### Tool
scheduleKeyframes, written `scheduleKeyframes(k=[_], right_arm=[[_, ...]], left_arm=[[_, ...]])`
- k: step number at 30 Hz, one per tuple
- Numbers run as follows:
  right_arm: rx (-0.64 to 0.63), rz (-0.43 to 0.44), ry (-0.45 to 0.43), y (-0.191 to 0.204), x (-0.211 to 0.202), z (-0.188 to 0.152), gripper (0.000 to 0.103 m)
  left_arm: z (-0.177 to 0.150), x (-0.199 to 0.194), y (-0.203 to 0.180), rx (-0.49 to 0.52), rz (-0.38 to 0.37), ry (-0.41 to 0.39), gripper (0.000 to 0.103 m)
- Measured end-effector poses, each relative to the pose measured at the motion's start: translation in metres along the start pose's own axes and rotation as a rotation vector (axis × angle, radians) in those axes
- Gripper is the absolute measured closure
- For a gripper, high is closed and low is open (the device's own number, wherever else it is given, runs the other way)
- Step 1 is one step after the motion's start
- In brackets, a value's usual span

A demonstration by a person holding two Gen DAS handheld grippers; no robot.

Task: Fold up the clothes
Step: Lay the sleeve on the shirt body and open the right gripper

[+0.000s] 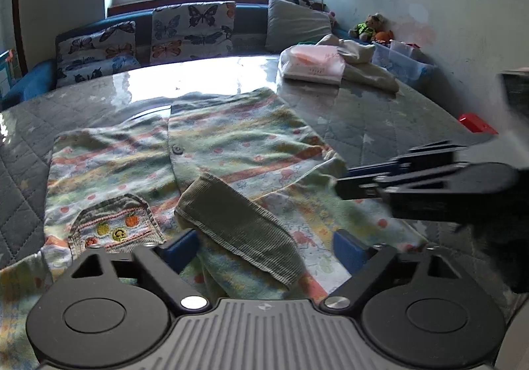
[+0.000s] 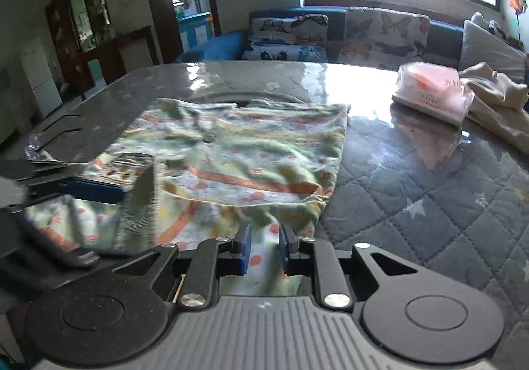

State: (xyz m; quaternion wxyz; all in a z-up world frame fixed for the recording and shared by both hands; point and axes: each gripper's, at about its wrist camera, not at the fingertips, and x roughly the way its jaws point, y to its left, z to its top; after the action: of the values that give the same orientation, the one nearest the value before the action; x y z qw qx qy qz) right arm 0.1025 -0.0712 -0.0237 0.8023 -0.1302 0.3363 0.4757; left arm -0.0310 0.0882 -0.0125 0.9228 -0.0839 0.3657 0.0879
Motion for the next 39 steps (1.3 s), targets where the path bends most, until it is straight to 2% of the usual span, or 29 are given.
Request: scheduleKeyframes(k=[1,6,8,13,17,20,25,28,30,32,35,39], right_arm=[[-0.011,0.004,0.002,0.002,-0.005,-0.002,0.084],[-0.047,0.019,0.039,0.009,-0.023,-0.017,0.082],[-0.071,0.01,0.055,0.012,-0.028,-0.025,0.078],[-0.093,-0.003,0.085,0.013,-0.034,-0.033,0.077],[-0.1,-0.008,0.037,0.015,-0.038,-0.02,0.077],[-0.106,-0.005,0.015,0.017,-0.027,-0.01,0.076],[-0.107,-0.013,0.059,0.016,0.005,-0.006,0.076],[-0.112,-0.023,0.064,0.019,0.007,-0.004,0.074],[-0.126,-0.018,0.054,0.026,0.004,0.0,0.072],[-0.144,0.012,0.041,0.036,0.001,0.003,0.071],[-0.179,0.073,0.024,0.057,0.004,0.009,0.065],[-0.23,0.141,0.004,0.087,0.013,0.015,0.061]], left_arm=[[-0.001,-0.001,0.004,-0.008,0.005,-0.001,0.029],[-0.007,-0.018,0.029,-0.066,0.042,-0.017,0.064],[-0.009,-0.024,0.04,-0.089,0.057,-0.023,0.072],[-0.015,-0.04,0.066,-0.147,0.094,-0.039,0.071],[-0.019,-0.053,0.084,-0.191,0.125,-0.05,0.071],[-0.024,-0.059,0.089,-0.226,0.149,-0.045,0.064],[-0.031,-0.068,0.093,-0.259,0.124,-0.052,0.064],[-0.036,-0.07,0.094,-0.261,0.135,-0.048,0.062],[-0.043,-0.077,0.105,-0.309,0.167,-0.054,0.058],[-0.05,-0.083,0.116,-0.357,0.199,-0.06,0.057],[-0.061,-0.095,0.133,-0.426,0.253,-0.07,0.054],[-0.081,-0.121,0.167,-0.533,0.399,-0.095,0.048]])
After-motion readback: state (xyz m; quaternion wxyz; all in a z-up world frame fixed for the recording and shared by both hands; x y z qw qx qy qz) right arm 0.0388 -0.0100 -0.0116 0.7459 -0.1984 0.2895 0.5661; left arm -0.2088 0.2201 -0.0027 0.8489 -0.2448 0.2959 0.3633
